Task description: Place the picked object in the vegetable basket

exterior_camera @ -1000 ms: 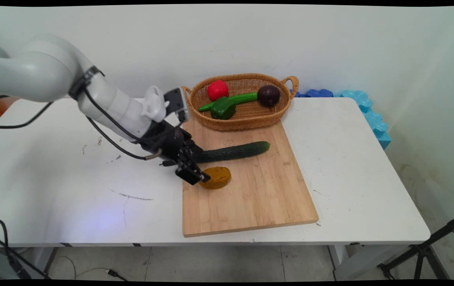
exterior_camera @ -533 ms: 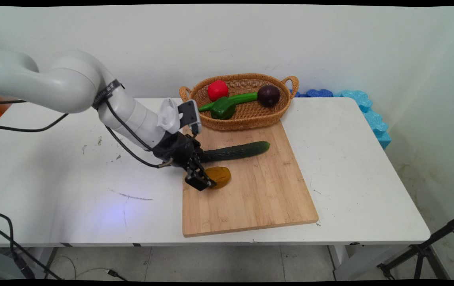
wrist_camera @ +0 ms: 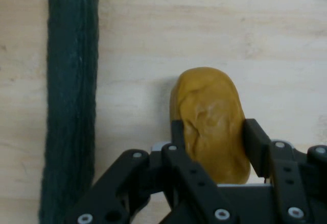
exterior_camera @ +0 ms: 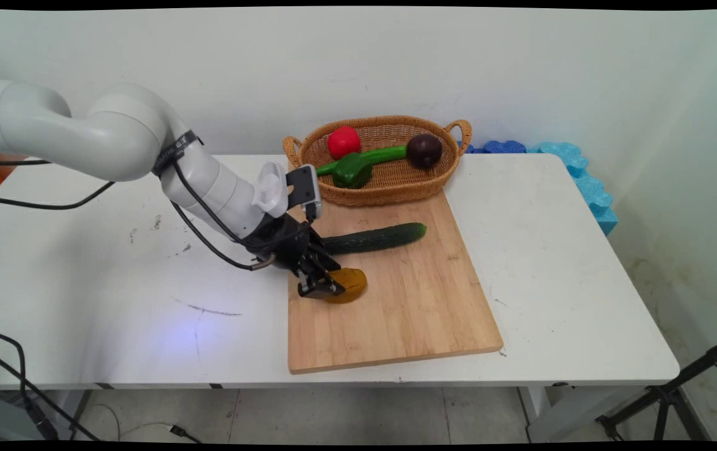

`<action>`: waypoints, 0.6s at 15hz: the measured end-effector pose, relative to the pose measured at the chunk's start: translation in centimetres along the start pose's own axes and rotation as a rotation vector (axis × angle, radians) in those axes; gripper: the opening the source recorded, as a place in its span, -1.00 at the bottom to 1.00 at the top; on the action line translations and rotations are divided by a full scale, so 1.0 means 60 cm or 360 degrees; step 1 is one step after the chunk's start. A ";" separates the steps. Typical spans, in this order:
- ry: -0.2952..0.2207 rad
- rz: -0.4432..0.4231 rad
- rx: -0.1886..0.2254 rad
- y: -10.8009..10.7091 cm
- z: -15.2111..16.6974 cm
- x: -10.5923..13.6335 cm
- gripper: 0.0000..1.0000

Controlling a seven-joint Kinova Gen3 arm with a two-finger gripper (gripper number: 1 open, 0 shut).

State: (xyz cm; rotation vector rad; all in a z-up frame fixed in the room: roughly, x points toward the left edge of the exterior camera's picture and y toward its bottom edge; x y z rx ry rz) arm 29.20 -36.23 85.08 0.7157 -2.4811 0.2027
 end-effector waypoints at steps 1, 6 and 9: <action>0.0010 0.0011 -0.0006 -0.001 -0.009 0.003 -1.00; 0.0094 0.0033 -0.0044 -0.011 -0.092 0.035 -1.00; 0.0144 0.0008 -0.0039 -0.027 -0.141 0.062 -1.00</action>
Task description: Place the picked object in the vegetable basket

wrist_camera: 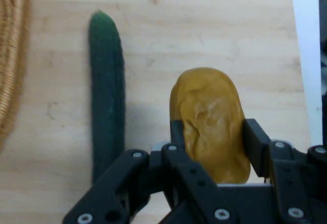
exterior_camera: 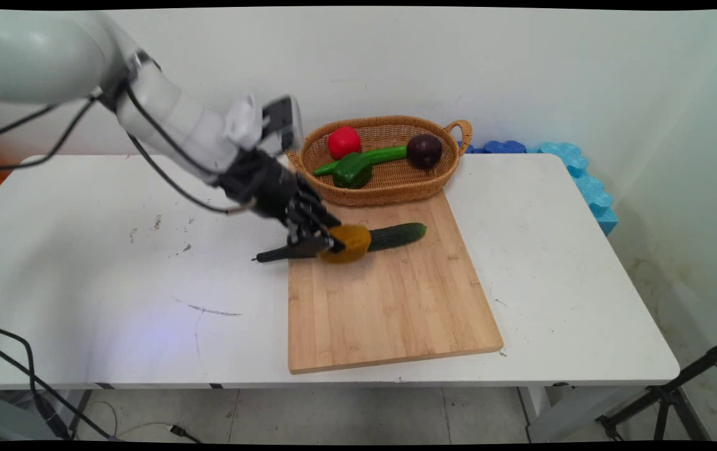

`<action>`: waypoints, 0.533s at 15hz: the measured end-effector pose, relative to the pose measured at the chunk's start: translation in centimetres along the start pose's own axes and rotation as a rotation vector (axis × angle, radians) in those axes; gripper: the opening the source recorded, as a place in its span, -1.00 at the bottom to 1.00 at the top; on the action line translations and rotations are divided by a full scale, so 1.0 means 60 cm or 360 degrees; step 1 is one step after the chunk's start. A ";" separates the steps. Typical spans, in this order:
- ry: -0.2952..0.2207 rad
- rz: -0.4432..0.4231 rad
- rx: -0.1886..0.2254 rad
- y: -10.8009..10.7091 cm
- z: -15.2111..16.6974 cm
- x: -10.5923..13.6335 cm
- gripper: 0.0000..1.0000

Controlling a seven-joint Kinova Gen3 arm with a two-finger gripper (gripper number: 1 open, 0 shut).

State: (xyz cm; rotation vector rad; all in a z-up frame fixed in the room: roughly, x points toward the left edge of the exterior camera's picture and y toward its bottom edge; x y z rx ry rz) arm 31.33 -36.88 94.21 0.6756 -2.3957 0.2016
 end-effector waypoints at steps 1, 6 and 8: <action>0.0019 -0.0015 0.0010 -0.009 -0.016 0.013 -1.00; 0.0088 -0.0120 0.0121 -0.072 -0.061 0.069 -1.00; 0.0101 -0.0179 0.0181 -0.106 -0.062 0.090 -1.00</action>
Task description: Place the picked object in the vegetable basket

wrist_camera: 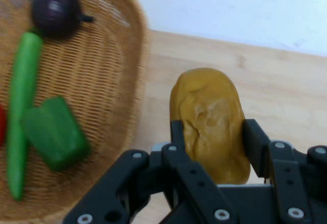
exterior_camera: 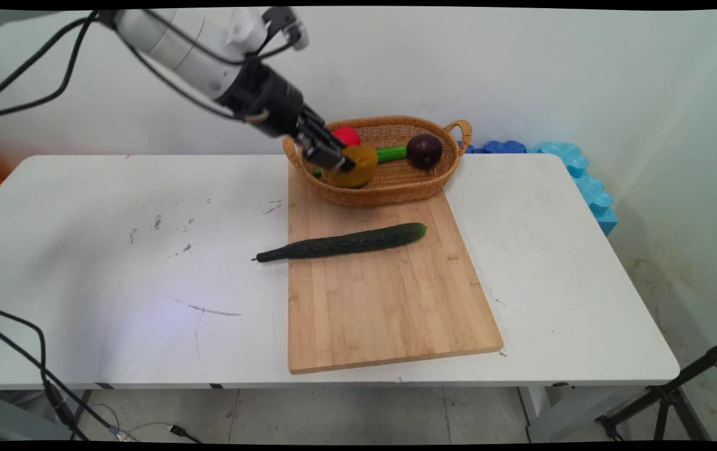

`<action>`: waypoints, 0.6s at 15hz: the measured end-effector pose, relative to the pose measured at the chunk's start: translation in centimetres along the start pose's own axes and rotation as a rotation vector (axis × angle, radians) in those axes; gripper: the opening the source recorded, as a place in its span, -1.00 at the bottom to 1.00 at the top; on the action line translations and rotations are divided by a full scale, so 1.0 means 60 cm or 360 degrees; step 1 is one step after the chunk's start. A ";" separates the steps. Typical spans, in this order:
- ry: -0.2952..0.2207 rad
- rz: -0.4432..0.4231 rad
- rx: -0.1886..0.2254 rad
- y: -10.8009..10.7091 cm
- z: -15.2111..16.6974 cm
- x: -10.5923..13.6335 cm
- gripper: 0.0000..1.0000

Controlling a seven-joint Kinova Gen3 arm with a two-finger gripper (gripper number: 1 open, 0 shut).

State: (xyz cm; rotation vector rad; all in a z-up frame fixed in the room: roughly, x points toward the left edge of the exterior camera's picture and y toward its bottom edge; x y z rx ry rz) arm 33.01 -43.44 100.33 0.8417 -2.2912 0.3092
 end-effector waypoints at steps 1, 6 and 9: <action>0.0003 -0.0031 0.0033 -0.016 0.006 0.011 -1.00; -0.0025 -0.0145 0.0153 -0.071 0.064 0.045 -1.00; -0.0061 -0.0203 0.0183 -0.087 0.111 0.054 -1.00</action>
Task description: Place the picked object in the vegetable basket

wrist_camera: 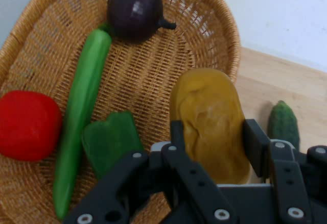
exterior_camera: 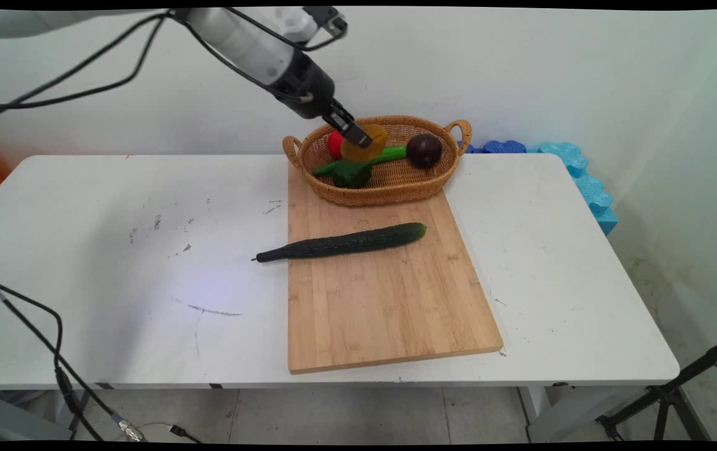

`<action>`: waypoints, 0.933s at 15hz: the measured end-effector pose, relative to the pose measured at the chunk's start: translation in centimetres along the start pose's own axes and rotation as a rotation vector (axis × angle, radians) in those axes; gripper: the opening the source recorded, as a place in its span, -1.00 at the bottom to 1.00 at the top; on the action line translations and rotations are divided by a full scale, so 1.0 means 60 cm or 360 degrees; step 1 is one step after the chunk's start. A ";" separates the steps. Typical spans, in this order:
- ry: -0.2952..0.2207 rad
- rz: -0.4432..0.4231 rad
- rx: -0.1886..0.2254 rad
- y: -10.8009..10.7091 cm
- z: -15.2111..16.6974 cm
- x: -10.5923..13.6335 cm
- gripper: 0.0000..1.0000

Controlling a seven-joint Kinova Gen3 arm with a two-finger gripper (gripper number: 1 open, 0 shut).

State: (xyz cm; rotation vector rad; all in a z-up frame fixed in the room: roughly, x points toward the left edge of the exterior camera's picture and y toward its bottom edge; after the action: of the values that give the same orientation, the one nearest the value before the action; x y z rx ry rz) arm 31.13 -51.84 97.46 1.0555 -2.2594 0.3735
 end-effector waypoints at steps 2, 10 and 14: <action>-0.0033 -0.0053 0.0015 -0.003 0.041 0.006 -1.00; -0.0109 -0.0169 0.0039 -0.008 0.152 0.019 -1.00; -0.0137 -0.0195 0.0047 -0.010 0.187 0.019 -1.00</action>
State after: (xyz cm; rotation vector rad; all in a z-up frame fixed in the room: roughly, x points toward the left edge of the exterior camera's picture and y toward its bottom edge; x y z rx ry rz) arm 26.45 -58.34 89.49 1.2398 -2.2565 0.3167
